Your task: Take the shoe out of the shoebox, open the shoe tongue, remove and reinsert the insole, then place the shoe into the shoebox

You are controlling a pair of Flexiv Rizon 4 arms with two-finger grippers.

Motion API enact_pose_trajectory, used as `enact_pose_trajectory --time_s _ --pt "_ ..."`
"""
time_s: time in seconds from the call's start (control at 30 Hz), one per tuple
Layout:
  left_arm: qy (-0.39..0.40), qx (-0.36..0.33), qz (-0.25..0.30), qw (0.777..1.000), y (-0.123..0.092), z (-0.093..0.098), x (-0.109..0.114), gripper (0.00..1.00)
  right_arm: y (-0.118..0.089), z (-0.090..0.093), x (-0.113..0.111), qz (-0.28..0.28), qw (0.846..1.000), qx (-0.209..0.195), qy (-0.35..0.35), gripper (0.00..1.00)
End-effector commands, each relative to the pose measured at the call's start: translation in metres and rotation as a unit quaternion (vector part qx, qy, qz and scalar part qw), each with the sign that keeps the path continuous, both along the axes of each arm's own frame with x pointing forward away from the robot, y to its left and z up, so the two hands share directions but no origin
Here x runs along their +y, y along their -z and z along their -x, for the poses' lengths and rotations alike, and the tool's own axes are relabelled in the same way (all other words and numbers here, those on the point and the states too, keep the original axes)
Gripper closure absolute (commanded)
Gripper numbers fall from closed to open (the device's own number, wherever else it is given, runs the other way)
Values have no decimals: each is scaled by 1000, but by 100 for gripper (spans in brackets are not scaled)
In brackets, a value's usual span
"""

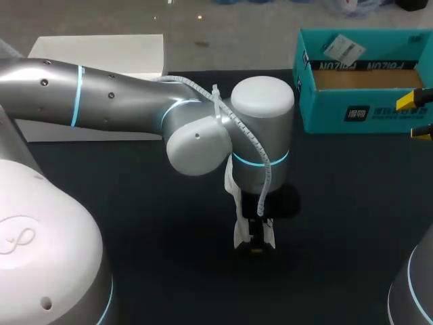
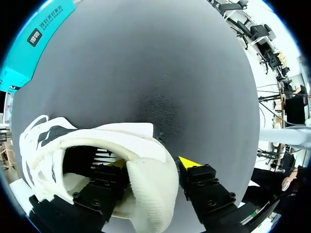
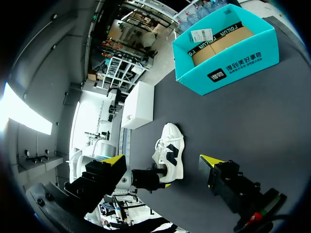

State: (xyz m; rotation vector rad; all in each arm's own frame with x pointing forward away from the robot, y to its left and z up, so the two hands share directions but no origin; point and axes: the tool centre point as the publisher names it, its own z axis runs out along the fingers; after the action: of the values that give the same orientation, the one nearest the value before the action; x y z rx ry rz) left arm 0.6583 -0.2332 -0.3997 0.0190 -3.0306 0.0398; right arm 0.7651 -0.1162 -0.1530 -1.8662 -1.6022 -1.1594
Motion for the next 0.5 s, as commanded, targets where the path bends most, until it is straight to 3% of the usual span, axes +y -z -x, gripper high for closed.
enact_pose_trajectory --time_s 0.03,0.23,0.5 --pt "-3 -8 -9 1000 -6 1 -1 100 0 0 1 1 1000 1 1 0" --pt "-9 -20 -17 1000 -32 8 -2 100 0 0 1 1 1000 1 1 0" --pt "-38 -21 2 999 -95 8 -8 100 0 0 1 1 1000 1 1 0"
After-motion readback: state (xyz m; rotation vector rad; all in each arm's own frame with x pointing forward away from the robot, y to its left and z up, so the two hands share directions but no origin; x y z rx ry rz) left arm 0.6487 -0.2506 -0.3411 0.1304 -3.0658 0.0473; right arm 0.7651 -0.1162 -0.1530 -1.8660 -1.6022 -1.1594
